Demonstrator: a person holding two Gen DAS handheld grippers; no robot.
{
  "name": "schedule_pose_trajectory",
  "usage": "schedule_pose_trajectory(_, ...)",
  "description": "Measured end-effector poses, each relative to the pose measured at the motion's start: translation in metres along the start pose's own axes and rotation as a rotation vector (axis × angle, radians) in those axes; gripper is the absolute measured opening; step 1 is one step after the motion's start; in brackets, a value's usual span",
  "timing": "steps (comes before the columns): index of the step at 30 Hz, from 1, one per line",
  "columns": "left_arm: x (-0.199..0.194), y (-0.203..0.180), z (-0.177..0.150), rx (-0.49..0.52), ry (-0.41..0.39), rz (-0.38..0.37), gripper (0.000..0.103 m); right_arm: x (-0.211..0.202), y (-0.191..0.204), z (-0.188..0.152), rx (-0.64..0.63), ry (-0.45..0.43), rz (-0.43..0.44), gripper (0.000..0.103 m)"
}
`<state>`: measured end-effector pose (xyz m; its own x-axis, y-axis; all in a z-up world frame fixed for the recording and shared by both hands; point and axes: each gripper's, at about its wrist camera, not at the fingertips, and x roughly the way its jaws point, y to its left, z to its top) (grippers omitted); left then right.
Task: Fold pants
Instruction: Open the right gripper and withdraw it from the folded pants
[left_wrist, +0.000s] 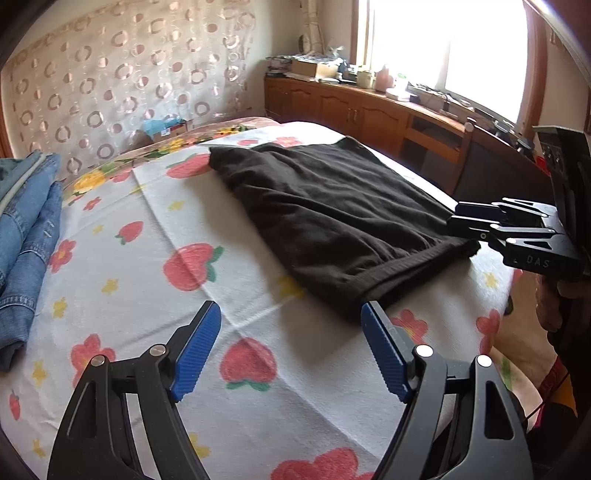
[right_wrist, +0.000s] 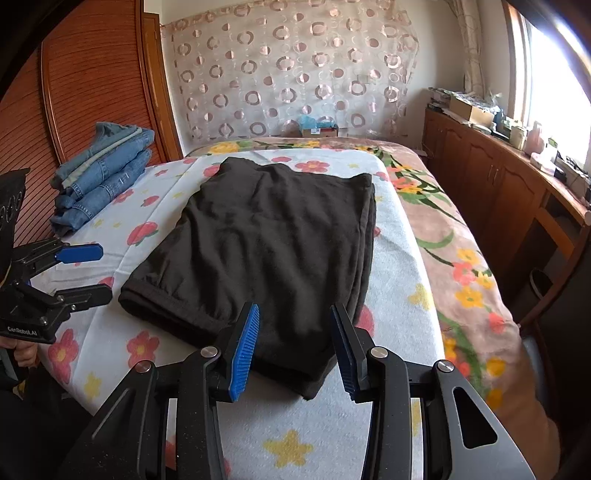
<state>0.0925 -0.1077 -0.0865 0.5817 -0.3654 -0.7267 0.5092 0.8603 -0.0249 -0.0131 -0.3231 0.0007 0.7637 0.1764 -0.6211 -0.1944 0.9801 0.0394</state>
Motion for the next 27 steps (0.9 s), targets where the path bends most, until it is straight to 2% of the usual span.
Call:
schedule_pose_trajectory(9, 0.015, -0.006, 0.002, 0.026, 0.030, -0.007, 0.078, 0.009, -0.001, -0.003, 0.018, 0.015, 0.003, 0.041)
schedule_pose_trajectory(19, -0.004, -0.001, 0.007, 0.015, -0.023, -0.007, 0.077, 0.012, 0.000, -0.006, 0.033, 0.015, 0.009, 0.042)
schedule_pose_trajectory(21, 0.001, 0.000, 0.008, 0.015, -0.006, 0.002, 0.068, 0.012, -0.001, -0.007, 0.034, 0.014, 0.010, 0.042)
schedule_pose_trajectory(27, 0.014, -0.003, 0.004, 0.029, 0.032, -0.002, 0.067, 0.013, -0.003, -0.007, 0.041, 0.011, 0.018, 0.042)
